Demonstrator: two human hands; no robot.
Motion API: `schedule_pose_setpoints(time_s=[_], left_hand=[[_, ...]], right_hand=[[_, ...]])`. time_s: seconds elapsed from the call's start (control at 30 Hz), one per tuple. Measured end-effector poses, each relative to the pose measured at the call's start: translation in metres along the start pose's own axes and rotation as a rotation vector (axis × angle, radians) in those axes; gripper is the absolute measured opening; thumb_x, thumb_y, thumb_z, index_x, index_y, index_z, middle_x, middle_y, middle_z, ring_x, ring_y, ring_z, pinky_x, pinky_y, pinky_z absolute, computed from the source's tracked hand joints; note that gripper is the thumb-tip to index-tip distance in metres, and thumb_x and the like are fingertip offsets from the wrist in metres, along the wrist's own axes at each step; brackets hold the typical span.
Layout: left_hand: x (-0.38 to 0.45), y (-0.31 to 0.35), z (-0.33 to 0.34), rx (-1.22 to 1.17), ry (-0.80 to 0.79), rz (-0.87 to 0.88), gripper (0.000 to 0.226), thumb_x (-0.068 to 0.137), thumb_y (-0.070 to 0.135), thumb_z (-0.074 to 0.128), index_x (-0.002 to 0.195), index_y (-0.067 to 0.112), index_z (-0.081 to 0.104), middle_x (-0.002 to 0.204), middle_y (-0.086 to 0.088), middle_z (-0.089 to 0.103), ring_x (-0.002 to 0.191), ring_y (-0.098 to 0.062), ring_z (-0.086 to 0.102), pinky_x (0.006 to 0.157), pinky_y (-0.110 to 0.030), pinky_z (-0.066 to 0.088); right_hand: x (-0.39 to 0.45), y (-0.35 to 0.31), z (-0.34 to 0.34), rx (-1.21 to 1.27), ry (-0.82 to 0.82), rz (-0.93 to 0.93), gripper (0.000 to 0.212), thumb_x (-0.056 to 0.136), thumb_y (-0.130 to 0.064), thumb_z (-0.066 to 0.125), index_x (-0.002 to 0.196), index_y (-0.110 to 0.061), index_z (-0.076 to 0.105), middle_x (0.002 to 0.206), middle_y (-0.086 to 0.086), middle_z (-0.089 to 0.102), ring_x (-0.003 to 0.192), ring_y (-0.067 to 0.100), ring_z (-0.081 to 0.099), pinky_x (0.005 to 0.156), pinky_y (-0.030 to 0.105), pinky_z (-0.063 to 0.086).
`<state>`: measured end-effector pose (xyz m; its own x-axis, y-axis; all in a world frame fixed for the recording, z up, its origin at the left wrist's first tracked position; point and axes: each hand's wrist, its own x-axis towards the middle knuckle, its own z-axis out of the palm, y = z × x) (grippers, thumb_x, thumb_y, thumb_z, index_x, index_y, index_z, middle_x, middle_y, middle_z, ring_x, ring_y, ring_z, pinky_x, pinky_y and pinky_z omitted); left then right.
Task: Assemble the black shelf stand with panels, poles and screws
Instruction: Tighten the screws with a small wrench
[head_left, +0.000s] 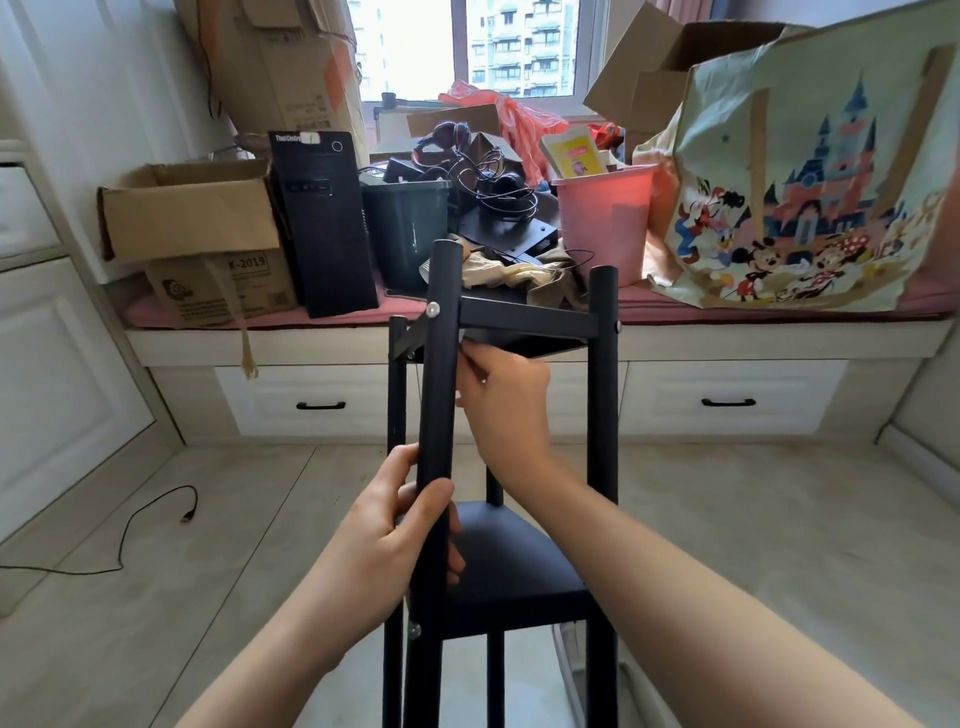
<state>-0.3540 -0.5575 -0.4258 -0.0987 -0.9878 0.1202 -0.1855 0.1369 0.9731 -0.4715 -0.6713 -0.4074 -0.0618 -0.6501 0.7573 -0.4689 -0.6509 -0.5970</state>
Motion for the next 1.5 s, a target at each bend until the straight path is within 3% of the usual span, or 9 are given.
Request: schedule_pose_setpoints(time_s=[0.13, 0.27, 0.4, 0.53, 0.93, 1.1, 1.23, 1.37, 1.5], left_hand=[[0.002, 0.001, 0.001, -0.004, -0.011, -0.001, 0.014, 0.103, 0.025, 0.047, 0.117, 0.024, 0.051, 0.071, -0.001, 0.064, 0.061, -0.027, 0.067, 0.06, -0.037, 0.061], [0.003, 0.003, 0.0, -0.002, -0.019, -0.006, 0.016, 0.103, 0.025, 0.046, 0.118, 0.027, 0.05, 0.07, 0.001, 0.064, 0.061, -0.025, 0.067, 0.057, -0.03, 0.058], [0.005, 0.002, -0.001, 0.021, 0.005, 0.014, 0.015, 0.104, 0.023, 0.045, 0.118, 0.025, 0.05, 0.07, 0.0, 0.064, 0.059, -0.027, 0.066, 0.059, -0.038, 0.061], [0.005, 0.001, -0.003, 0.032, 0.007, 0.018, 0.016, 0.104, 0.023, 0.045, 0.119, 0.024, 0.05, 0.07, 0.001, 0.064, 0.059, -0.027, 0.066, 0.062, -0.045, 0.062], [0.003, 0.001, -0.008, 0.038, -0.005, 0.002, 0.019, 0.102, 0.026, 0.046, 0.121, 0.031, 0.047, 0.071, 0.001, 0.067, 0.062, -0.025, 0.068, 0.065, -0.043, 0.063], [0.003, 0.0, -0.008, 0.033, -0.008, 0.002, 0.02, 0.102, 0.024, 0.047, 0.121, 0.031, 0.047, 0.071, 0.003, 0.067, 0.062, -0.025, 0.068, 0.065, -0.044, 0.063], [0.003, 0.0, -0.007, 0.054, -0.006, 0.024, 0.019, 0.103, 0.024, 0.047, 0.119, 0.033, 0.047, 0.072, 0.001, 0.068, 0.062, -0.027, 0.069, 0.067, -0.048, 0.062], [0.004, 0.0, -0.008, 0.056, -0.013, 0.03, 0.019, 0.102, 0.025, 0.047, 0.119, 0.032, 0.048, 0.071, 0.001, 0.067, 0.062, -0.028, 0.068, 0.067, -0.049, 0.062], [0.004, -0.001, -0.007, 0.049, -0.018, 0.036, 0.016, 0.102, 0.023, 0.047, 0.116, 0.029, 0.05, 0.07, 0.001, 0.065, 0.061, -0.027, 0.067, 0.066, -0.051, 0.062]], right_hand=[[0.003, 0.003, 0.001, -0.118, 0.019, -0.007, 0.031, 0.097, -0.026, 0.056, 0.076, -0.009, 0.071, 0.061, -0.001, 0.065, 0.054, 0.015, 0.058, 0.058, 0.023, 0.042], [0.006, 0.009, -0.003, -0.09, -0.07, 0.086, 0.031, 0.099, -0.026, 0.051, 0.08, -0.01, 0.069, 0.065, -0.001, 0.067, 0.059, 0.019, 0.064, 0.061, 0.039, 0.055], [0.003, 0.005, -0.014, -0.117, -0.194, 0.163, 0.023, 0.1, -0.02, 0.049, 0.09, -0.008, 0.066, 0.07, 0.005, 0.066, 0.063, 0.024, 0.065, 0.062, 0.046, 0.056], [0.003, -0.005, -0.03, -0.133, -0.208, 0.172, 0.021, 0.101, -0.016, 0.048, 0.095, -0.008, 0.067, 0.078, 0.006, 0.067, 0.068, 0.024, 0.064, 0.067, 0.047, 0.056], [0.012, -0.022, -0.052, -0.216, -0.229, 0.091, 0.022, 0.093, -0.011, 0.059, 0.078, -0.008, 0.076, 0.063, 0.004, 0.065, 0.055, 0.017, 0.058, 0.052, 0.027, 0.046], [0.018, -0.024, -0.054, -0.203, -0.262, 0.127, 0.025, 0.093, -0.015, 0.062, 0.075, -0.008, 0.077, 0.065, 0.001, 0.07, 0.059, 0.012, 0.065, 0.065, 0.03, 0.055], [0.017, -0.024, -0.048, -0.115, -0.272, 0.19, 0.022, 0.095, -0.016, 0.062, 0.081, -0.008, 0.078, 0.07, 0.0, 0.073, 0.044, 0.002, 0.059, 0.052, 0.015, 0.051], [0.006, -0.019, -0.033, -0.036, -0.184, 0.177, 0.021, 0.097, -0.016, 0.061, 0.086, -0.006, 0.076, 0.07, 0.001, 0.072, 0.05, 0.003, 0.065, 0.055, 0.013, 0.05], [-0.002, -0.01, -0.017, 0.037, -0.097, 0.157, 0.018, 0.098, -0.013, 0.059, 0.094, -0.005, 0.075, 0.075, 0.001, 0.07, 0.062, 0.002, 0.067, 0.049, 0.015, 0.051]])
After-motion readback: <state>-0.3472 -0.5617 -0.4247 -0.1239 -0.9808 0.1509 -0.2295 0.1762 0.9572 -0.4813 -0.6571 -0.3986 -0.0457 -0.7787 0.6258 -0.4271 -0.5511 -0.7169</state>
